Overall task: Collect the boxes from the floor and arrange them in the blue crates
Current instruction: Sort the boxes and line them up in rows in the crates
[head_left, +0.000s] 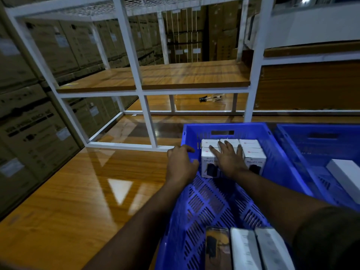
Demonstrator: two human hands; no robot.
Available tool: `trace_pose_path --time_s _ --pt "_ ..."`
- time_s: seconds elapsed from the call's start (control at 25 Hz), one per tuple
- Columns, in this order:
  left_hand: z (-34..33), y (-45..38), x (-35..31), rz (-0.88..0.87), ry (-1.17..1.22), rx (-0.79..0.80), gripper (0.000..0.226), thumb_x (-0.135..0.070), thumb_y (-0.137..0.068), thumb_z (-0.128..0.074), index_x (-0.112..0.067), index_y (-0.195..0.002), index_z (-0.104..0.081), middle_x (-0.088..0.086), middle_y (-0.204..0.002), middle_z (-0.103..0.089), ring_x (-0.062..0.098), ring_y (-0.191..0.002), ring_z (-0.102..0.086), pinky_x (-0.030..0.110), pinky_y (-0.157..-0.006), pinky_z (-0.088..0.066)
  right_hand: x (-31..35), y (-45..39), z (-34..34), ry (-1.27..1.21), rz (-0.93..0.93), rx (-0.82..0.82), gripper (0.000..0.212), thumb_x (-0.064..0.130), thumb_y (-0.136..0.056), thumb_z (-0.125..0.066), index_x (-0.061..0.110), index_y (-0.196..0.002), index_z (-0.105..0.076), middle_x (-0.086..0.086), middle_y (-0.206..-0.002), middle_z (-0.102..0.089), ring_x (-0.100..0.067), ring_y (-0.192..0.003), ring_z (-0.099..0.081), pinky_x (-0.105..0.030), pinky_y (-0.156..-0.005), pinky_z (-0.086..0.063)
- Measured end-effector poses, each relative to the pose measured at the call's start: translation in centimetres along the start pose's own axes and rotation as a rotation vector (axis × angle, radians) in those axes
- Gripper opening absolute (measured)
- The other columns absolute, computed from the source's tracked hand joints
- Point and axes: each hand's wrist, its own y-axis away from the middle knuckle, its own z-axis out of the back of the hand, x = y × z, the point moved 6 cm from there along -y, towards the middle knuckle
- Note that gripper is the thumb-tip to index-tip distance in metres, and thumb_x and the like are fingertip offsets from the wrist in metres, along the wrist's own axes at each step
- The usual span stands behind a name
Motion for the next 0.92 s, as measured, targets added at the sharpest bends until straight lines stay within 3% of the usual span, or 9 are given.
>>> trace_pose_path --time_s 0.16,0.28,0.36,0.52,0.6,0.68,0.76,0.84,0.92 --pt "-0.2 0.3 -0.6 -0.066 -0.083 0.007 0.036 -0.025 -0.087 -0.068 -0.019 -0.122 -0.062 0.006 -0.128 -0.055 0.027 -0.127 -0.04 0.036 -0.101 -0.041 0.0 1.2 0.9 -0.107 -0.011 -0.009 0.088 0.028 -0.093 -0.063 0.031 -0.157 -0.003 -0.008 -0.164 -0.001 -0.029 -0.151 -0.001 -0.064 -0.115 -0.004" --pt "-0.3 0.6 -1.7 -0.174 -0.178 -0.032 0.038 -0.03 -0.086 -0.07 -0.018 -0.121 -0.063 0.006 -0.126 -0.056 0.025 -0.126 -0.04 0.037 -0.102 -0.042 -1.0 2.4 2.7 -0.17 -0.109 -0.141 0.089 0.024 -0.086 -0.069 0.03 -0.156 -0.015 -0.005 -0.161 -0.018 -0.026 -0.148 -0.013 -0.055 -0.118 -0.01" --pt "-0.9 1.1 -2.6 -0.263 -0.222 -0.037 0.036 -0.03 -0.086 -0.069 -0.017 -0.119 -0.064 0.007 -0.123 -0.056 0.025 -0.125 -0.041 0.036 -0.101 -0.04 -2.4 3.5 3.8 -0.178 -0.163 -0.123 0.076 0.025 -0.084 -0.07 0.028 -0.15 -0.03 -0.005 -0.154 -0.029 -0.027 -0.142 -0.024 -0.051 -0.115 -0.022" --pt "-2.4 1.4 -3.5 -0.36 -0.257 0.077 0.032 -0.027 -0.088 -0.066 -0.013 -0.116 -0.065 0.01 -0.12 -0.056 0.029 -0.124 -0.043 0.037 -0.099 -0.041 -4.1 6.8 5.5 -0.198 -0.177 0.166 0.036 0.032 -0.09 -0.065 0.013 -0.12 -0.06 -0.011 -0.121 -0.058 -0.03 -0.11 -0.055 -0.04 -0.089 -0.05" --pt "-3.1 1.4 -3.8 -0.331 -0.257 0.134 0.032 -0.027 -0.089 -0.066 -0.012 -0.117 -0.065 0.012 -0.12 -0.057 0.031 -0.123 -0.045 0.041 -0.095 -0.045 -3.8 9.3 5.8 -0.13 -0.152 0.404 0.029 0.035 -0.091 -0.064 0.006 -0.095 -0.064 -0.012 -0.095 -0.063 -0.028 -0.082 -0.06 -0.035 -0.073 -0.053" --pt "-4.1 1.6 -4.4 -0.302 -0.249 0.225 0.033 -0.03 -0.089 -0.068 -0.013 -0.116 -0.064 0.012 -0.119 -0.06 0.032 -0.118 -0.052 0.041 -0.088 -0.05 -3.2 12.0 5.7 -0.06 -0.109 0.575 0.031 0.037 -0.093 -0.062 0.007 -0.086 -0.061 -0.01 -0.079 -0.058 -0.025 -0.068 -0.054 -0.029 -0.057 -0.046" --pt "-5.7 2.2 -5.3 -0.268 -0.248 0.394 0.037 -0.036 -0.089 -0.071 -0.014 -0.119 -0.062 0.01 -0.12 -0.064 0.031 -0.112 -0.059 0.041 -0.087 -0.053 -3.1 14.6 4.2 -0.079 -0.123 0.702 0.025 0.032 -0.094 -0.061 0.008 -0.096 -0.065 -0.009 -0.087 -0.059 -0.025 -0.075 -0.054 -0.027 -0.059 -0.046" --pt "-7.2 3.1 -6.1 -0.228 -0.295 0.562 0.047 -0.041 -0.089 -0.072 -0.013 -0.125 -0.061 0.009 -0.123 -0.066 0.03 -0.11 -0.063 0.041 -0.091 -0.054 -2.4 16.9 2.6 -0.147 -0.142 0.846 0.022 0.025 -0.094 -0.06 0.007 -0.106 -0.066 -0.015 -0.108 -0.064 -0.024 -0.08 -0.055 -0.031 -0.075 -0.05" --pt "-8.0 3.4 -6.9 -0.181 -0.278 0.637 0.045 -0.042 -0.089 -0.072 -0.012 -0.122 -0.065 0.01 -0.116 -0.07 0.028 -0.103 -0.068 0.04 -0.09 -0.056 -2.0 18.3 1.8 -0.119 -0.121 0.985 0.033 0.029 -0.1 -0.054 -0.001 -0.113 -0.059 -0.021 -0.136 -0.055 -0.029 -0.096 -0.056 -0.035 -0.088 -0.045"
